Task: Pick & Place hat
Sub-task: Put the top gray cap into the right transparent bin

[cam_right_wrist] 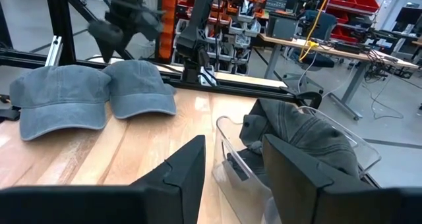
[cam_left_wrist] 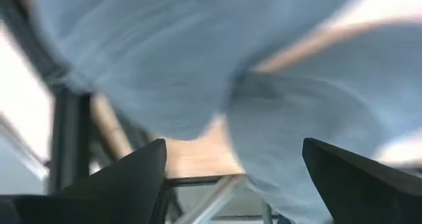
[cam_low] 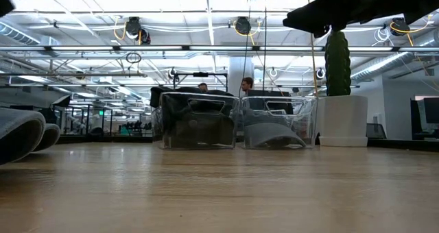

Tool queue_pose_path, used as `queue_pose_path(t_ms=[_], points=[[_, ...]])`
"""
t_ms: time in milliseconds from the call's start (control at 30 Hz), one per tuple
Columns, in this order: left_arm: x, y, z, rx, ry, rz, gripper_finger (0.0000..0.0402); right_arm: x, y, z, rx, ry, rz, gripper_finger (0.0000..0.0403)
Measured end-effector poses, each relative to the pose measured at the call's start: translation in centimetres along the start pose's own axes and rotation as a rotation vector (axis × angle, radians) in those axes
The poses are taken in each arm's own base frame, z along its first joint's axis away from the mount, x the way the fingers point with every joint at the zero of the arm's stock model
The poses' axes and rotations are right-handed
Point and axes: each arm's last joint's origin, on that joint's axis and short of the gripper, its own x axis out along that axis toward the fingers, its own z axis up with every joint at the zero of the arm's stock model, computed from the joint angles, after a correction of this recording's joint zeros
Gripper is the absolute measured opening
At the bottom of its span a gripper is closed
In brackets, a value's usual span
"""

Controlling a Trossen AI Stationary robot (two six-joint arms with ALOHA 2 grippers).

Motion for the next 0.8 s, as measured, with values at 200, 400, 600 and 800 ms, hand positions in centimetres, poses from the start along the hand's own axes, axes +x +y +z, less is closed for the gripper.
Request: queue_pose_path(t_ms=[200,400,600,800], points=[[3.9,0.0,1.1,-0.123,-0.007,0.13,0.0365,0.0,0.0,-0.2,-0.002,0.007,0.003,0.0139],[5.6,-1.6,2.0,-0.054,-0.062,0.057,0.0365,0.0,0.0,-0.2,-0.002,0.006,0.003,0.0139],[4.9,-4.4,3.1,0.181,-0.213,-0.234,0.0365,0.0,0.0,-0.1,0.002,-0.004,0.003,0.0139],[3.5,-6.4,5.7,0.363,-0.403,-0.355,0.0365,0.0,0.0,-0.1,0.011,-0.009,0.002,0.0139]])
